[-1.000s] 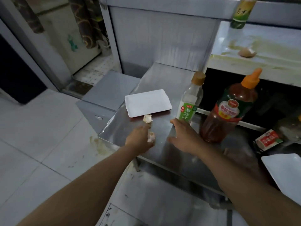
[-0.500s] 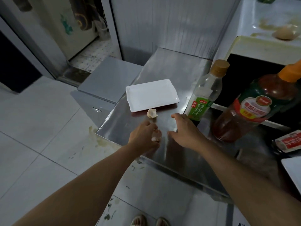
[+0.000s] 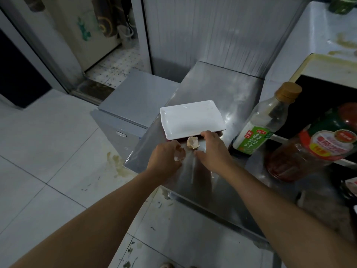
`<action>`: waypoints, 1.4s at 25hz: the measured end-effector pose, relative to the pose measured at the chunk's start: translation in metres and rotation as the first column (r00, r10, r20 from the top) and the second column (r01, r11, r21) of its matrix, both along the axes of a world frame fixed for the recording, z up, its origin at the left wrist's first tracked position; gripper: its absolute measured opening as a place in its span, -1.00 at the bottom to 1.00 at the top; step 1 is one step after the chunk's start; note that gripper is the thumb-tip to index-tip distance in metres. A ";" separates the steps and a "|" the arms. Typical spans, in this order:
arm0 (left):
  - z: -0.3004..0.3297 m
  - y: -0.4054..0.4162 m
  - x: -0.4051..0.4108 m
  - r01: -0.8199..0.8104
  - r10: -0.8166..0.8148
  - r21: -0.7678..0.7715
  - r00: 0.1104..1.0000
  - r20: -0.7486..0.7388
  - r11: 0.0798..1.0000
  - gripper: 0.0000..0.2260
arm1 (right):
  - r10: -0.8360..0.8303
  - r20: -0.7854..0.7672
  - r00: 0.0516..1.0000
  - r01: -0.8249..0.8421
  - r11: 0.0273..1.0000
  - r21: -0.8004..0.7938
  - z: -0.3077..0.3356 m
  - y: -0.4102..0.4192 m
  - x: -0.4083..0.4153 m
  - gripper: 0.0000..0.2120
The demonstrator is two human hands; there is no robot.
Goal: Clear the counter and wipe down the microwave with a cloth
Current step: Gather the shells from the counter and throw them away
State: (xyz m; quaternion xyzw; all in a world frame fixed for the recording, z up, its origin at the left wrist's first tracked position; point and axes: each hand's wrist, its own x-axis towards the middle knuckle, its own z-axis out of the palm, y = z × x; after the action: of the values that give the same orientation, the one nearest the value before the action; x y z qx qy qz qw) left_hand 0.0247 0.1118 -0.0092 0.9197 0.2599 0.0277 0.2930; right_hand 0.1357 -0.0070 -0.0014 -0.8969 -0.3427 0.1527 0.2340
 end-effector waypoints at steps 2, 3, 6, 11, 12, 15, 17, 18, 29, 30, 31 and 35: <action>-0.001 0.008 -0.002 -0.025 0.025 0.002 0.999 0.027 1.000 -0.69 | -0.068 -0.001 0.998 0.068 0.997 0.040 -0.008 0.012 -0.002 -0.49; -0.001 0.012 -0.003 -0.028 0.028 0.004 0.999 0.030 1.000 -0.67 | -0.102 -0.006 0.995 0.102 0.993 0.056 -0.013 0.016 -0.003 -0.47; -0.006 0.021 -0.006 -0.053 0.053 0.000 0.998 0.031 0.999 -0.64 | -0.177 -0.003 0.984 0.177 0.981 0.073 -0.025 0.026 -0.005 -0.42; -0.011 0.027 -0.009 -0.062 0.062 -0.022 0.998 0.015 0.998 -0.62 | -0.226 0.030 0.974 0.220 0.964 0.147 -0.037 0.035 -0.006 -0.66; -0.010 0.027 -0.009 -0.062 0.062 -0.017 0.998 0.008 0.998 -0.61 | -0.227 0.035 0.973 0.219 0.962 0.162 -0.037 0.035 -0.007 -0.73; -0.003 0.026 -0.010 -0.047 0.047 -0.005 0.999 0.011 0.999 -0.64 | -0.227 0.037 0.973 0.216 0.958 0.190 -0.029 0.030 -0.010 -0.82; 0.007 0.023 -0.010 -0.042 0.043 -0.008 0.999 0.031 0.999 -0.69 | -0.212 0.045 0.976 0.199 0.959 0.199 -0.017 0.024 -0.013 -0.80; 0.013 0.022 -0.011 -0.044 0.044 -0.005 0.998 0.043 0.999 -0.70 | -0.200 0.054 0.978 0.185 0.962 0.199 -0.010 0.021 -0.014 -0.79; 0.131 0.005 -0.008 -0.029 0.021 0.047 0.986 0.163 0.998 -0.52 | -0.220 0.188 0.957 0.162 0.946 0.282 0.117 -0.024 -0.034 -0.63; 0.143 0.002 -0.008 -0.015 0.005 0.050 0.983 0.185 0.999 -0.52 | -0.217 0.210 0.953 0.152 0.945 0.290 0.129 -0.029 -0.036 -0.63; 0.154 0.000 -0.008 0.000 -0.012 0.055 0.979 0.204 0.999 -0.52 | -0.213 0.232 0.949 0.141 0.946 0.292 0.140 -0.034 -0.037 -0.63; 0.193 -0.014 -0.004 0.047 -0.059 0.054 0.963 0.262 0.997 -0.49 | -0.237 0.312 0.920 0.147 0.947 0.285 0.179 -0.056 -0.040 -0.64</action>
State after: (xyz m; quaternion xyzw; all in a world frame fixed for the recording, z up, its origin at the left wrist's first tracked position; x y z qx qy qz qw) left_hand 0.0205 0.0982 0.1836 0.9211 0.1931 0.1481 0.3038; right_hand 0.0953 -0.0633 0.1779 -0.9013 -0.3047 -0.0747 0.2987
